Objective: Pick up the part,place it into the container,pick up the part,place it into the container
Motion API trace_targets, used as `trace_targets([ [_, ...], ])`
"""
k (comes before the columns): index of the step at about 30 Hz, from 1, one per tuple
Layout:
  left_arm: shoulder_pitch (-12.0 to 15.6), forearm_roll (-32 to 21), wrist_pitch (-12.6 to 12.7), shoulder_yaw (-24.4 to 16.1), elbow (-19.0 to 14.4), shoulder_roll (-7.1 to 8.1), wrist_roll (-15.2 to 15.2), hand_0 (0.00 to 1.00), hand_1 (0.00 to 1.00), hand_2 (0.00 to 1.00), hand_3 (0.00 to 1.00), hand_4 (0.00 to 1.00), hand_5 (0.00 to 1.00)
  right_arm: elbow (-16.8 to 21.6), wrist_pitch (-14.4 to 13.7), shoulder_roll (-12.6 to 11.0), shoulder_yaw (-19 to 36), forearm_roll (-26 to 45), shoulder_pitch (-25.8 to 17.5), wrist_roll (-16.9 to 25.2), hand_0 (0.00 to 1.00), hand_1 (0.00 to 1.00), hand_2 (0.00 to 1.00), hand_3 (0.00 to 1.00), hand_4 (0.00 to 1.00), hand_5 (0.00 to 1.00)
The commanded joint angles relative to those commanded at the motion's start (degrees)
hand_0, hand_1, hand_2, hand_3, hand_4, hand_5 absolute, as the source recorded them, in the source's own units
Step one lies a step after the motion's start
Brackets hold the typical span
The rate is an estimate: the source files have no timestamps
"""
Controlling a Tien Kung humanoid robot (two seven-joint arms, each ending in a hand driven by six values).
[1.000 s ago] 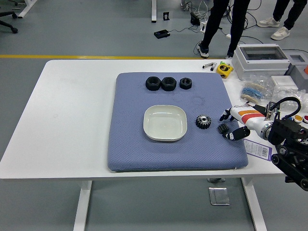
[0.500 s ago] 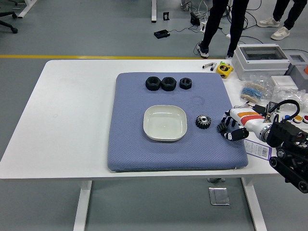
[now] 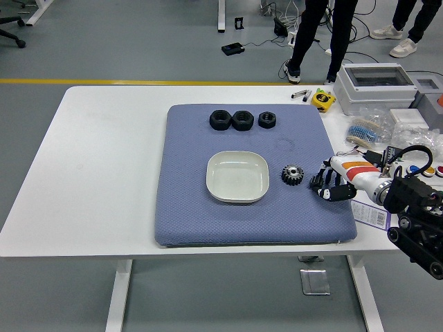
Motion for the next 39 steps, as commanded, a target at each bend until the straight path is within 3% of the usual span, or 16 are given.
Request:
trace_targets([
  [16,-0.24,-0.42,-0.06,0.29,0.04,0.09,-0.09,0.618,0.591,0.684,0.598,0.587,0.580,3.05,-0.61,-0.30,0.43,-0.02,0.01,0.11,0.176,0.340,0.457,0.491,0.674,0.436],
  [24,-0.32,-0.59,-0.06,0.37,0.07,0.12,-0.18,0.618,0.589,0.683,0.598,0.588,0.578,7.98,-2.26,-0.07,0.31,-0.85,0.39,-0.48,0.165,0.336,0.455,0.493,0.676,0.427],
  [33,-0.23,-0.87,0.05,0.48,0.13,0.06,-0.28,0.619,0.589,0.683,0.598,0.588,0.578,9.14,-5.95,3.70,-6.43,1.77,6.00,-0.93,0.161,0.335,0.457,0.493,0.676,0.415],
  [39,-0.28,-1.12,0.16,0.63,0.15,0.11,-0.38,0.619,0.588,0.680,0.598,0.588,0.578,8.48,-5.70,7.48,-11.46,1.65,9.36,-2.84,0.162,0.344,0.459,0.499,0.678,0.409],
])
